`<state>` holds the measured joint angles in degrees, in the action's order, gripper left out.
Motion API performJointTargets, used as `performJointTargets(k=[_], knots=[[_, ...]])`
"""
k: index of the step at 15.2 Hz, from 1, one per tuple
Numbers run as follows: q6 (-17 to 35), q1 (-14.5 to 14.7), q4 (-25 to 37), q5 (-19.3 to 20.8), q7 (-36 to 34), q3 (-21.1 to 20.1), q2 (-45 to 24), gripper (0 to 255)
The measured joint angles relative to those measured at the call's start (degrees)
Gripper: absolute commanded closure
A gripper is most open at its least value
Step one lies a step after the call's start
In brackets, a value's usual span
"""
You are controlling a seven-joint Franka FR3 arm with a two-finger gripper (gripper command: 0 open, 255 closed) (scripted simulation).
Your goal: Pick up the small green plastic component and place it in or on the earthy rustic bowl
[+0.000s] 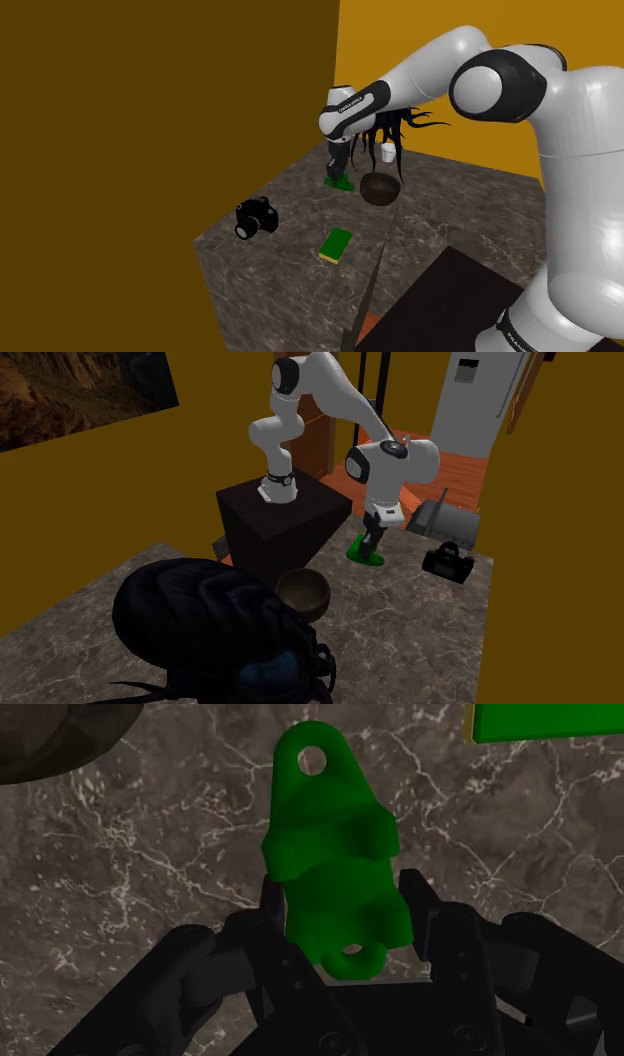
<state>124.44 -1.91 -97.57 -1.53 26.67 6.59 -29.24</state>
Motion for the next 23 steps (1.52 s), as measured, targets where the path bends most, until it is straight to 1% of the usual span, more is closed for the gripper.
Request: performJointTargets(k=[5,6,13,16,17,19,21,23], knots=[[-2.88,0.12,1.18,0.2,-0.11,0.1,1.7,255],[-2.89,-0.31,0.8,0.18,0.5,0.26,2.11,255],[-2.34,-5.79,-0.74,-0.4,8.1,2.26,3.24,255],[-2.29,-8.46,-0.04,-0.81,11.73,3.13,2.58,255],[-1.74,-9.21,-0.9,-0.88,12.83,3.42,2.88,255],[-2.76,-11.18,1.31,-1.29,15.35,3.95,1.72,255],[-3.06,-13.55,1.97,-1.63,18.5,4.68,1.43,255],[-2.52,-14.5,2.5,-1.91,19.7,4.85,0.36,255]])
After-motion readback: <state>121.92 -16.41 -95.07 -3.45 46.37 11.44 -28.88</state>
